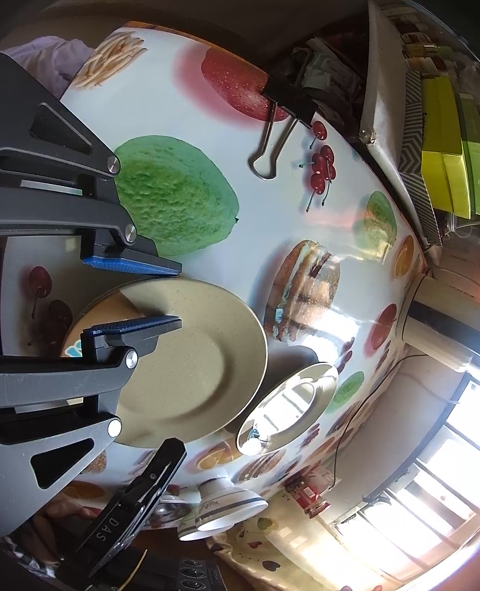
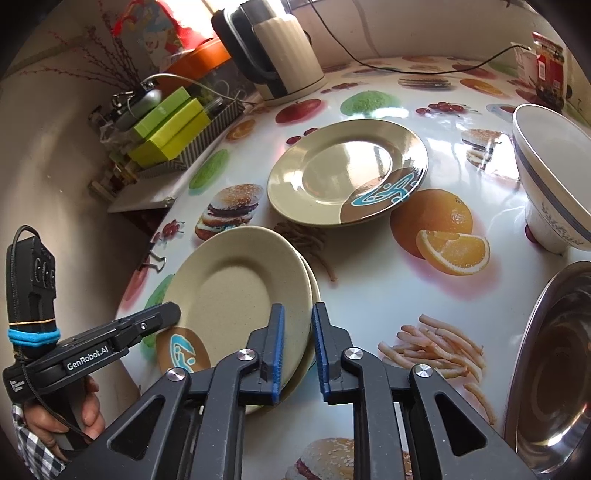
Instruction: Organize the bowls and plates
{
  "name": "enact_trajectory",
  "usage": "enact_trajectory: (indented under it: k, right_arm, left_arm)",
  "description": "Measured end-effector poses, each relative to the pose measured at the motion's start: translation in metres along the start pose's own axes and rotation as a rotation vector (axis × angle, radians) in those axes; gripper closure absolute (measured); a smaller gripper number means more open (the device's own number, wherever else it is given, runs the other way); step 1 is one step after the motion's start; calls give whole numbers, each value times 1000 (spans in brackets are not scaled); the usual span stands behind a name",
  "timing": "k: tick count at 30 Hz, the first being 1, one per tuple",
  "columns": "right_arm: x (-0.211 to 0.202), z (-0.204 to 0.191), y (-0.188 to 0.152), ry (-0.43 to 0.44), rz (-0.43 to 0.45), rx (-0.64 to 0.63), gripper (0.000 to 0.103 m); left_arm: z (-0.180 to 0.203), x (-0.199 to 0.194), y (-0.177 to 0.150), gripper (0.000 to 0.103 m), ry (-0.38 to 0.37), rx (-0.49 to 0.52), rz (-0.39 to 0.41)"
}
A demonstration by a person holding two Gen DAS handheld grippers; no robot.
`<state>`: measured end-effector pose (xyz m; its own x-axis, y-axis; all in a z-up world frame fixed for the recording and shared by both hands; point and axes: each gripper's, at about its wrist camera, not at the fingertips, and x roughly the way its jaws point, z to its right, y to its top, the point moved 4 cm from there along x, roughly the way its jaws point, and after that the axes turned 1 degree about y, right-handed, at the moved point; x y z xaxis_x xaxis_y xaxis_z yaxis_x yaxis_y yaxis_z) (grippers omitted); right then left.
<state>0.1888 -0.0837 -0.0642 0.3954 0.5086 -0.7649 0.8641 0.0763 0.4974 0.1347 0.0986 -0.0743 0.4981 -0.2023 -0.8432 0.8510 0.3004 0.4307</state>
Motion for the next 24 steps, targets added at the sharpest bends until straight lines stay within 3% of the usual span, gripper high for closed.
enact_trajectory:
  k: [4, 9, 24]
  right_arm:
    - [-5, -3, 1, -9, 19, -18, 75]
    - [-10, -1, 3, -23, 45, -10, 69]
    - [-20, 32, 45, -81, 151, 177, 68]
  left_arm:
    - [1, -5, 4, 80, -5, 8, 19]
    - [0, -8, 12, 79, -22, 2, 36]
    - [31, 2, 77, 78, -103, 92, 61]
